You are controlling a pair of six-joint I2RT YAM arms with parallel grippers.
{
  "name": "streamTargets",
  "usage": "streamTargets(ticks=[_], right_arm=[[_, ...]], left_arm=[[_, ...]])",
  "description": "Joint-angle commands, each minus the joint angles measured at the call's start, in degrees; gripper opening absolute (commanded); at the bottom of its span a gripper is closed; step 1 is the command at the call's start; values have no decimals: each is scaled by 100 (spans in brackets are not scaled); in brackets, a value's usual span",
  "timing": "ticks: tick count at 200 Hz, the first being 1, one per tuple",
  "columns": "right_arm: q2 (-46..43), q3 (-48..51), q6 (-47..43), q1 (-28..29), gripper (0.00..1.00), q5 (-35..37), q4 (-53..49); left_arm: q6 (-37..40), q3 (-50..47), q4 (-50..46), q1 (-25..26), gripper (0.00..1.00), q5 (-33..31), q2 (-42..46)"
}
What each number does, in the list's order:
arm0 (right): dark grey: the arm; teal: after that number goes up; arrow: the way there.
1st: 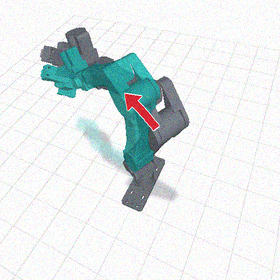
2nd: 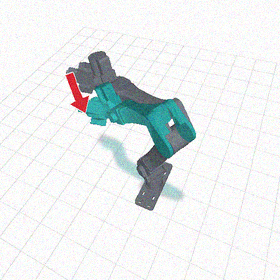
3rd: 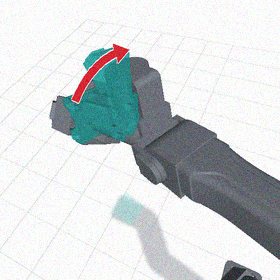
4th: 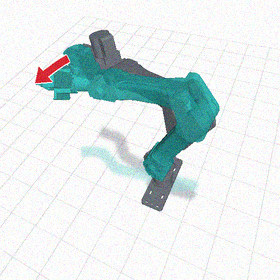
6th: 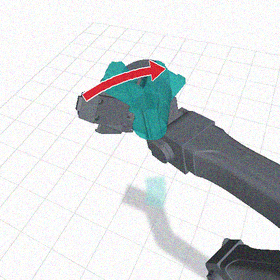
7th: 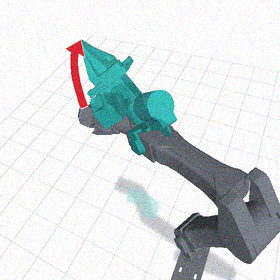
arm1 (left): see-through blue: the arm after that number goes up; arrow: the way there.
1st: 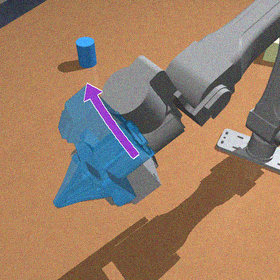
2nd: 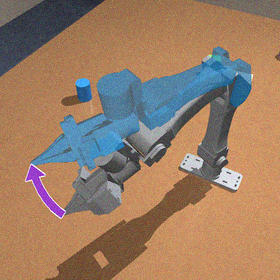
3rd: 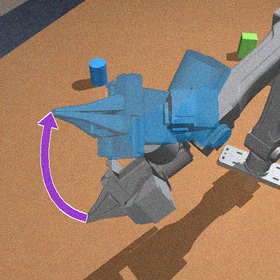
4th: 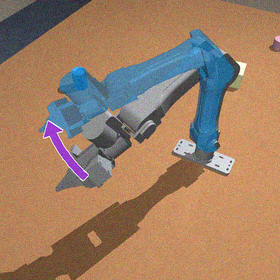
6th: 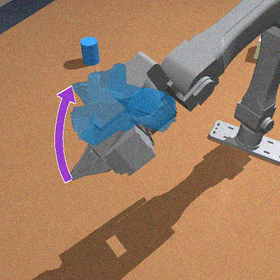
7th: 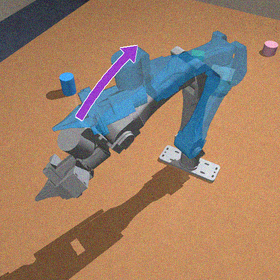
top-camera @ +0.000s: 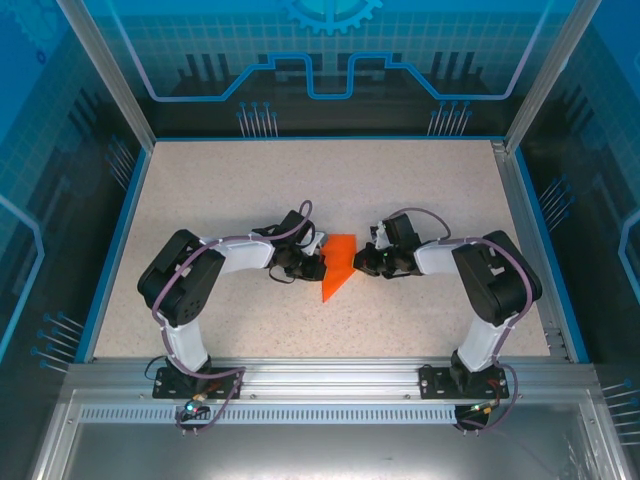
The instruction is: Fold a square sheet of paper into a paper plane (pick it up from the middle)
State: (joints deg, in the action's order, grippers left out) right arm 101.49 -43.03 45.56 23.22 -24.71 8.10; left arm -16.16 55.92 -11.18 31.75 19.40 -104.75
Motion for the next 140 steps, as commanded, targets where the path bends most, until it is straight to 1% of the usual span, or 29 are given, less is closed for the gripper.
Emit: streamTargets(ticks=[1, 16, 43, 67, 84, 112, 123, 140], right_arm=[[-71, 0, -104, 7, 0, 109, -335], [-349, -62, -178, 7, 0, 78, -492], [-613, -187, -232, 128, 1, -248, -446], [-441, -263, -98, 405, 0, -372, -218], [-235, -276, -21, 536, 0, -319, -105], [111, -131, 118, 555, 0, -206, 139], [200, -77, 133, 560, 0, -129, 148], [265, -24, 106, 558, 0, -28, 112]], left_arm=[[157, 24, -364, -16, 0, -103, -173], [157, 41, -385, -18, 0, -112, -153], [149, 77, -389, -11, 0, -119, -142], [140, 120, -400, -12, 0, -111, -164], [140, 112, -394, -16, 1, -112, -160], [138, 112, -411, -13, 2, -112, -127], [91, 128, -416, -12, 5, -88, -85], [-91, 189, -472, -21, 15, 4, 114]])
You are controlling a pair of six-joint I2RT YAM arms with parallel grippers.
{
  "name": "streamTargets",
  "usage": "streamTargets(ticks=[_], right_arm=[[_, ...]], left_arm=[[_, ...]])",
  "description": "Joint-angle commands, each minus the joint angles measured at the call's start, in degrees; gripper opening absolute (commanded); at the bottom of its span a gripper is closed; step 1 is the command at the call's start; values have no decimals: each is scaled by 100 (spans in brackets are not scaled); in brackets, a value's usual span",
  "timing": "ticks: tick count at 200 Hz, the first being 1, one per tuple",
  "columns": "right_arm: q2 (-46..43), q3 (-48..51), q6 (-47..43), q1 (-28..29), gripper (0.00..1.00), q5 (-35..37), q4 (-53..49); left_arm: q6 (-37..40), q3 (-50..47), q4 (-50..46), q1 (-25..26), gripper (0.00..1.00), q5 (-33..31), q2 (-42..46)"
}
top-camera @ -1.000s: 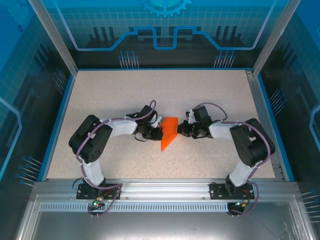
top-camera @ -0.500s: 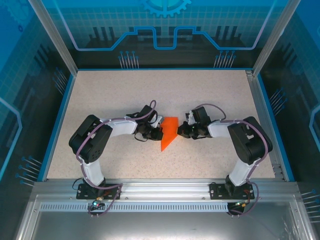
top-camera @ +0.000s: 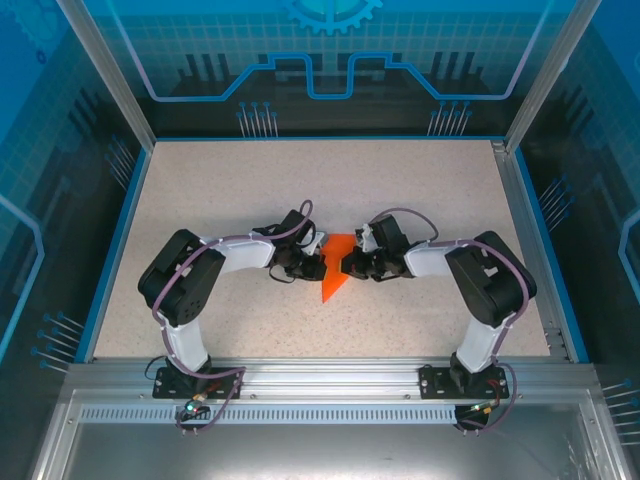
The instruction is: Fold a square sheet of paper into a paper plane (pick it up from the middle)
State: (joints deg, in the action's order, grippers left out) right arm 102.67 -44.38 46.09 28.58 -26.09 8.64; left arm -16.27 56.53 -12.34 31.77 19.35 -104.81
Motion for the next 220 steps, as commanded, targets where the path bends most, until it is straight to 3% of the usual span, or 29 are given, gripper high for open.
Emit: streamTargets(ticks=[1, 14, 35, 53, 72, 95, 122, 220], right_arm=[[152, 108, 56, 24, 0, 124, 53], [116, 163, 96, 32, 0, 200, 40], [46, 177, 188, 51, 0, 286, 25], [-3, 199, 275, 86, 0, 393, 1], [-36, 197, 328, 104, 0, 463, -26], [-89, 228, 391, 104, 0, 508, -36], [-116, 215, 386, 104, 0, 537, -82], [-80, 167, 382, 113, 0, 517, -141]], left_arm=[[-92, 129, -357, -18, 16, 8, 138], [-221, 162, -425, -21, 27, -110, 341], [-413, 253, -637, -22, 37, -216, 715], [-650, 235, -720, -22, 40, -187, 1025], [-985, 131, -636, -18, 31, 147, 1236], [-1548, -116, -122, -5, 18, 1020, 1217], [-2146, -292, 591, 103, 14, 1807, 883], [-2049, -411, 480, 194, 6, 1584, -239]])
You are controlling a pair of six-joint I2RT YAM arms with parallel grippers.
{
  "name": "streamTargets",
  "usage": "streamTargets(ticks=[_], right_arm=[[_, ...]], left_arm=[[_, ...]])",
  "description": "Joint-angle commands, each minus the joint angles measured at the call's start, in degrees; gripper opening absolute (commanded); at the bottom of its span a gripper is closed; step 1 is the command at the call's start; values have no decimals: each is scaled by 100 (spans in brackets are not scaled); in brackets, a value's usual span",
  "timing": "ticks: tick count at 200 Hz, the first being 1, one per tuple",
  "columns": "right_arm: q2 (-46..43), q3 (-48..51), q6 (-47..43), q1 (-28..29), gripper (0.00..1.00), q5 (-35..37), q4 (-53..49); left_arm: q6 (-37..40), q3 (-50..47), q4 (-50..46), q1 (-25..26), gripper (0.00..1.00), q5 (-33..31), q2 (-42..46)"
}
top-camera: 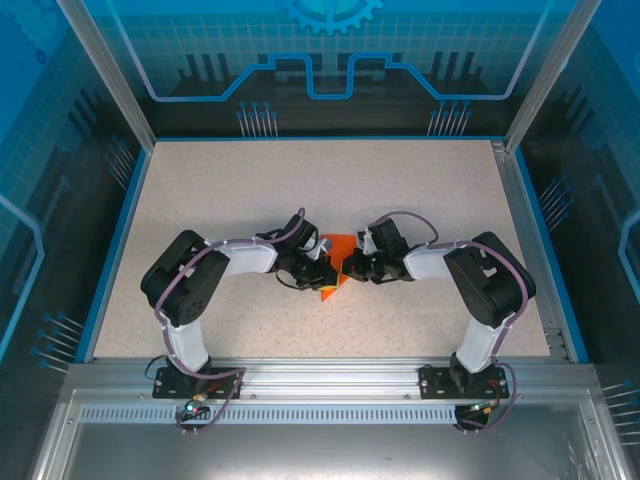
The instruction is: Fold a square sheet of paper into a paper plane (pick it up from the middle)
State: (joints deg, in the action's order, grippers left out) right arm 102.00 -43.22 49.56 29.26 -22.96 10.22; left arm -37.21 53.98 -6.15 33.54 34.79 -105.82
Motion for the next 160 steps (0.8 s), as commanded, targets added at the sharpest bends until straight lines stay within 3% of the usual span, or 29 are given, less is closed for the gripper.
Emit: streamTargets(ticks=[1, 82, 160], right_arm=[[-13, 51, 35, 45, 0, 204, -304], [25, 24, -38, 45, 0, 296, -455], [55, 7, -51, 52, 0, 284, -450]], left_arm=[[51, -157, -148, 15, 6, 39, -144], [351, -782, -711, 17, 6, -304, 130], [158, -1155, -778, -5, 6, -359, 738]])
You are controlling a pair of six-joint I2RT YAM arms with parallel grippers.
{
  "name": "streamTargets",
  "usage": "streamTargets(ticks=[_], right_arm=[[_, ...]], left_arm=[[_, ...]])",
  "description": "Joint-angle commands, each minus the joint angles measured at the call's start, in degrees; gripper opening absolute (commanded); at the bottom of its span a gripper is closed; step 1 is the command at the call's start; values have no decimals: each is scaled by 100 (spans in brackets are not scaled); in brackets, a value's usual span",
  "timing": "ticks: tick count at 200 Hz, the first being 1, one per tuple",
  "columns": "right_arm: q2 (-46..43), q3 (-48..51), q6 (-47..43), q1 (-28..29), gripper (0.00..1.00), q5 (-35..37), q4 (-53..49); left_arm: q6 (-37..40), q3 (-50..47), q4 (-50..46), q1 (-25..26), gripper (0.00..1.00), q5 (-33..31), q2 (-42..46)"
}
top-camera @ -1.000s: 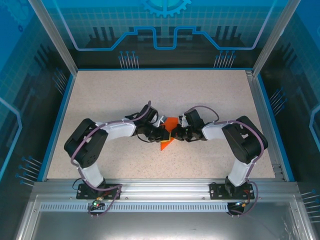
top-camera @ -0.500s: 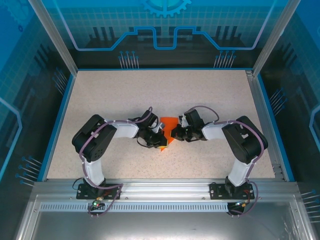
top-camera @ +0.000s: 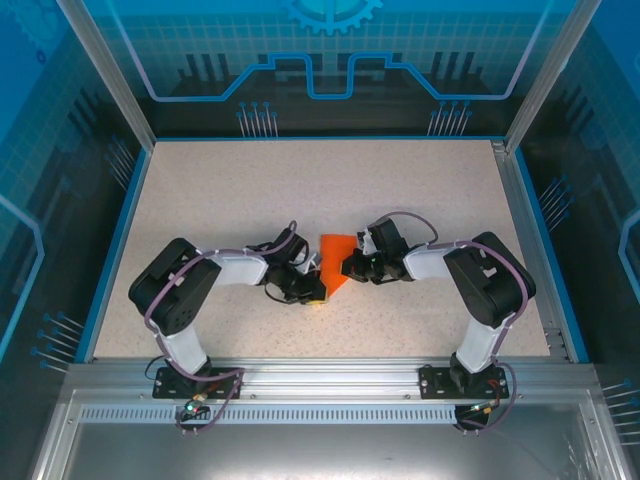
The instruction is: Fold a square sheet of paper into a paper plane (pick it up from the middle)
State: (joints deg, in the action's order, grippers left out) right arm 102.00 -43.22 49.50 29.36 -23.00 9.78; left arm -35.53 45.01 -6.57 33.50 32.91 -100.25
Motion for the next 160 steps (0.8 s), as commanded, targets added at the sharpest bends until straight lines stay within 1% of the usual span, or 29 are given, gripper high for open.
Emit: streamTargets(ticks=[1, 52, 70, 85, 109, 160], right_arm=[[52, 2, -45, 42, 0, 284, -407], [17, -24, -6, 50, 0, 275, -407], [-34, -30, 3, 51, 0, 281, -411], [-74, -50, 14, 59, 0, 289, -442], [-127, -80, 39, 61, 1, 272, -425], [-223, -256, 44, 61, 2, 139, -434]], left_arm=[[-8, -257, -738, -1, 6, -171, 194], [-42, -228, -565, -44, 9, -318, 923], [-55, -56, -408, -67, 11, -483, 1008], [-78, 174, -253, -80, 12, -508, 853], [-86, 557, -94, -83, 12, -320, 350], [-121, 614, 155, -88, 10, -217, -417]])
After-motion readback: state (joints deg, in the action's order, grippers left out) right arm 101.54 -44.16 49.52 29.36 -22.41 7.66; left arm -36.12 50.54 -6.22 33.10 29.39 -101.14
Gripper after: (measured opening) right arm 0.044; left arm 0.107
